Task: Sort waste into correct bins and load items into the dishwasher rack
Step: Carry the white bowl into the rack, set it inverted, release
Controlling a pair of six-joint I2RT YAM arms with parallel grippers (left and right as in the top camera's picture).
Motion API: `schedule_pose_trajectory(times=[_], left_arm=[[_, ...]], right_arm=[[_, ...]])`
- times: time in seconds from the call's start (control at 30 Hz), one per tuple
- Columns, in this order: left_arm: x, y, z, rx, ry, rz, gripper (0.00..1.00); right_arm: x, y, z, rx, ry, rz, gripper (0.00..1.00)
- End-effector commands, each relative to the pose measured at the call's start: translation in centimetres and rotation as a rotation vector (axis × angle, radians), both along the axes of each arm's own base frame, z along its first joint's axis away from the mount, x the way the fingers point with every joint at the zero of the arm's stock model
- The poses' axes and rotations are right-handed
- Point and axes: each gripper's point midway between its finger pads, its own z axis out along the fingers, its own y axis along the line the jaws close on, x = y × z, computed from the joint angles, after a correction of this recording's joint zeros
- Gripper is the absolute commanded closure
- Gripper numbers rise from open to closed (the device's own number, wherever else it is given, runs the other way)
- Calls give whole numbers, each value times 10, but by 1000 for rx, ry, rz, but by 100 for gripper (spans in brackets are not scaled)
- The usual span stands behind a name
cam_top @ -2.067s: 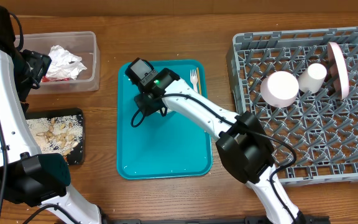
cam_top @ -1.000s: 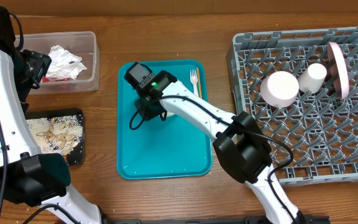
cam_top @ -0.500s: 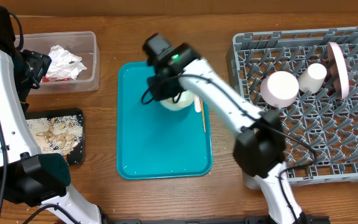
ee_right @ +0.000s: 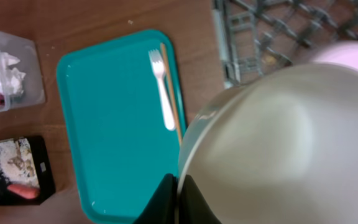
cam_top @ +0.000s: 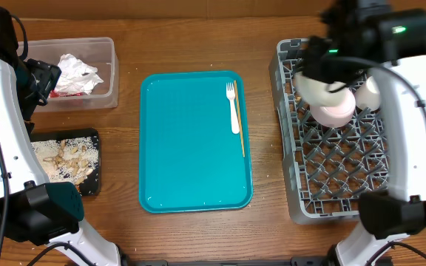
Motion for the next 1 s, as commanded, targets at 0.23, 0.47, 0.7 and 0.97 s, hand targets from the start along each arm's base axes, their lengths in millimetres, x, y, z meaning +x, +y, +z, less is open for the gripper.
schedule_pose_trajectory(times=[0.23, 0.47, 0.7, 0.97], left_arm=[[-2, 1, 2, 14, -1, 20, 0], [-2, 1, 2, 14, -1, 20, 0], [-2, 1, 2, 14, -1, 20, 0], [-2, 1, 2, 14, -1, 20, 0]], right_arm=[[-23, -80, 50, 425, -164, 4, 96], [-69, -97, 32, 505, -218, 15, 96], [-91, -75, -4, 687, -327, 145, 96], [-84, -67, -55, 878, -452, 136, 96]])
